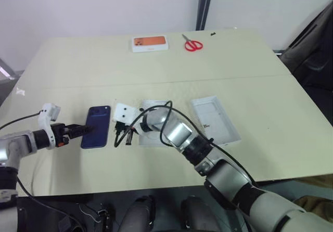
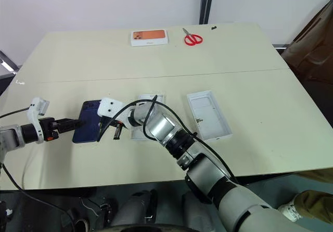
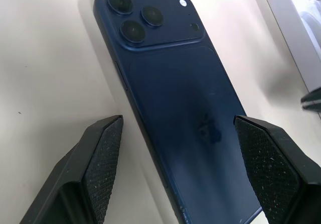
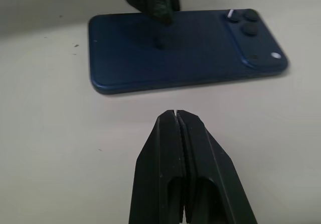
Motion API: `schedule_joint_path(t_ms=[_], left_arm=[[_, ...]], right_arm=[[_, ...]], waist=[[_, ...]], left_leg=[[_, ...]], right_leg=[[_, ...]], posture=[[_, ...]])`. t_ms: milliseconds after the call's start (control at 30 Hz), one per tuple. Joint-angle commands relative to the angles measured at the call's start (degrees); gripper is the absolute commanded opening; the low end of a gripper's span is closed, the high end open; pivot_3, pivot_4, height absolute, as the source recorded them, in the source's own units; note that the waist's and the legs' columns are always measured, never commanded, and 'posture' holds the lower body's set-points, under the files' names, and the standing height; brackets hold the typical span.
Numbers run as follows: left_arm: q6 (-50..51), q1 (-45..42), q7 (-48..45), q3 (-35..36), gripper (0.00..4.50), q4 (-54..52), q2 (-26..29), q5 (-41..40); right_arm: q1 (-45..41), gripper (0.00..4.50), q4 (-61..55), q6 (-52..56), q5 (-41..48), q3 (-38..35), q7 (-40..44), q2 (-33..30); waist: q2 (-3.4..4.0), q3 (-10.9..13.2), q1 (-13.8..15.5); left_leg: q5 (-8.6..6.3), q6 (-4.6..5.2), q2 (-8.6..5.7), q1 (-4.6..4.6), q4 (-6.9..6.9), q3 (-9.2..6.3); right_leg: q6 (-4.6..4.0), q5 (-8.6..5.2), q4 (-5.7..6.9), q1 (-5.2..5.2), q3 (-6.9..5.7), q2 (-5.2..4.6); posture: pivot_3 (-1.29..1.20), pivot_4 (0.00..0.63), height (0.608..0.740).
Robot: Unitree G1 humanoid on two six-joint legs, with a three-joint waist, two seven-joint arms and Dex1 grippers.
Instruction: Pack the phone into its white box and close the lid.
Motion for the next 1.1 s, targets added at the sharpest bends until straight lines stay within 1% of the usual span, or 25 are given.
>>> schedule_joint_path(t_ms=[33, 133, 200, 267, 367, 567, 733, 833, 1067, 1100], left_arm=[[5.03, -0.81, -0.87, -1.64, 3.74, 0.21, -1.08, -0.53], [8.05, -0.49, -2.00, -2.91, 3.74, -0.97, -2.72, -1.54], [8.06, 0.02, -2.79, -3.90, 3.74, -2.03, -3.15, -1.08], [9.11, -0.89, -2.55, -4.07, 3.74, -0.35, -4.06, -0.69], [7.11, -1.21, -3.59, -6.10, 3.74, -0.41, -5.58, 0.85], [6.53, -3.81, -4.14, -7.98, 3.74, 1.34, -8.70, 3.02], [9.45, -6.74, -4.23, -7.44, 3.74, 4.87, -10.60, 3.13], [12.78, -7.18, -5.77, -8.20, 3.74, 4.09, -11.71, 1.81], [15.52, -8.71, -6.35, -7.43, 3.74, 5.19, -12.86, 1.51], [14.69, -8.96, -6.09, -7.26, 3.74, 5.34, -12.85, 1.97]], right_arm=[[-0.62, 0.06, 1.53, 0.23, -1.33, 0.84, -2.16, 2.05], [-0.40, 0.06, 1.36, -0.18, -2.15, 1.61, -2.70, 2.40], [-0.46, 0.06, 1.50, 0.82, -2.41, 1.66, -2.78, 2.46], [-0.71, 0.06, 2.89, 1.17, -2.99, 1.21, -4.15, 2.49], [-0.92, 0.06, 3.41, 1.30, -2.84, 0.29, -4.50, 2.04], [-0.87, 0.06, 3.54, 0.26, -3.32, 0.48, -4.36, 1.17], [-0.50, 0.06, 3.17, -0.20, -3.93, 1.13, -3.80, 0.08], [-0.20, 0.06, 2.75, -0.54, -4.39, 1.55, -3.53, -0.42], [0.25, 0.06, 2.49, -1.18, -4.89, 1.79, -3.35, -0.68], [0.23, 0.06, 2.54, -1.26, -4.95, 1.78, -3.35, -0.72]], waist=[[0.00, 0.00, 0.05], [0.01, -0.01, 0.06], [0.02, -0.02, 0.11], [0.03, -0.05, 0.29], [0.10, -0.12, 0.60], [0.13, -0.19, 1.88], [0.27, -0.33, 2.04], [0.29, -0.39, 1.99], [0.31, -0.42, 1.91], [0.31, -0.42, 1.91]], left_leg=[[-0.01, 0.03, -0.01, 0.00, 0.00, 0.00], [-0.01, 0.02, -0.02, 0.00, 0.00, 0.00], [0.00, 0.01, -0.02, 0.00, 0.00, 0.00], [0.01, 0.00, -0.04, 0.00, 0.00, 0.00], [0.01, 0.00, -0.06, 0.01, 0.02, -0.01], [0.01, 0.01, -0.09, 0.05, 0.08, -0.01], [0.01, 0.03, -0.12, 0.08, 0.09, -0.04], [0.01, 0.03, -0.13, 0.08, 0.09, -0.04], [0.04, 0.00, -0.14, 0.09, 0.09, -0.05], [0.04, -0.01, -0.14, 0.09, 0.10, -0.05]], right_leg=[[0.00, 0.00, 0.00, 0.00, 0.00, 0.00], [0.00, 0.00, 0.01, 0.00, 0.00, -0.01], [0.00, 0.00, 0.02, 0.00, 0.00, -0.02], [0.00, 0.00, 0.02, 0.02, 0.00, -0.04], [0.00, 0.00, 0.02, 0.04, -0.01, -0.05], [0.00, 0.00, 0.02, 0.12, -0.03, -0.07], [0.00, 0.00, 0.02, 0.17, -0.04, -0.09], [0.00, 0.00, 0.02, 0.18, -0.04, -0.10], [0.01, 0.00, 0.02, 0.19, -0.05, -0.10], [0.01, 0.00, 0.02, 0.19, -0.05, -0.10]], posture=[[0.00, 0.150, 0.734], [0.00, 0.150, 0.734], [0.00, 0.150, 0.734], [0.00, 0.150, 0.734], [0.00, 0.150, 0.734], [0.00, 0.150, 0.734], [0.00, 0.150, 0.734], [0.00, 0.150, 0.734], [0.00, 0.150, 0.734], [0.00, 0.150, 0.734]])
